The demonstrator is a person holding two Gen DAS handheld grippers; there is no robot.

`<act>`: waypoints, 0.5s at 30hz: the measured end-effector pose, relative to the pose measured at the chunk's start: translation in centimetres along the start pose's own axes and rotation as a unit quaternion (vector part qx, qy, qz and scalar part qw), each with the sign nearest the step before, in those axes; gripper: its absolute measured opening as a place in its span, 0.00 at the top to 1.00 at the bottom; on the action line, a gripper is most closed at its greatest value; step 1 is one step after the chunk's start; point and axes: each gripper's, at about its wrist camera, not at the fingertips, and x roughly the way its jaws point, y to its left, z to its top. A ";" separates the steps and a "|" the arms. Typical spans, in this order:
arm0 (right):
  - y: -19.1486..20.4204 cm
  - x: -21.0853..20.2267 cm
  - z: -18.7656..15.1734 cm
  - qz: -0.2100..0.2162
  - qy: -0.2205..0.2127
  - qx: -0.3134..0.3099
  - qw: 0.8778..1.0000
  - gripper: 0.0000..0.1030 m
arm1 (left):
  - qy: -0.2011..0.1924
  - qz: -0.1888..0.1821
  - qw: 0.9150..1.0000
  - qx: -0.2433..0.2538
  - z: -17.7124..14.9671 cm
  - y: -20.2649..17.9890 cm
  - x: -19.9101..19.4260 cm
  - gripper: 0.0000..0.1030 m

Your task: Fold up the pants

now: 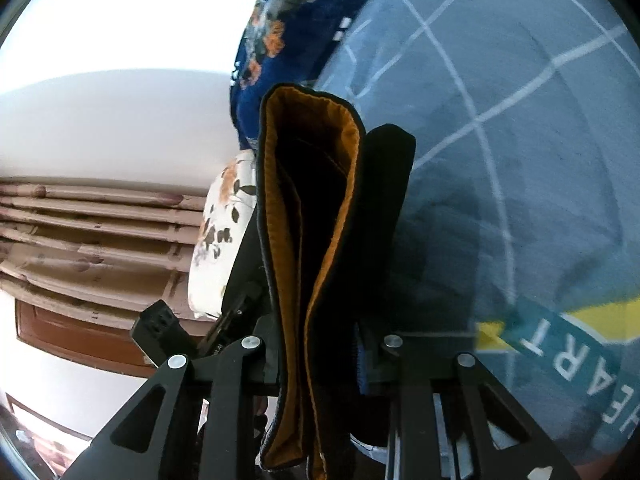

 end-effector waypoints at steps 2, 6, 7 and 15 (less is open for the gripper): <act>0.5 0.3 0.4 0.006 -0.002 0.001 1.000 0.76 | -0.008 0.005 1.000 -0.003 0.6 0.7 -0.4 0.89; 1.9 1.3 1.3 0.017 -0.003 -0.005 1.000 0.76 | -0.025 0.019 1.000 -0.003 1.8 1.9 -1.1 0.89; 2.3 1.7 1.5 0.019 -0.002 -0.008 1.000 0.76 | -0.028 0.023 0.999 -0.004 2.2 2.3 -1.2 0.89; 5.2 4.8 4.1 0.033 0.008 -0.024 0.999 0.76 | -0.049 0.049 0.997 -0.019 4.9 5.5 -1.7 0.89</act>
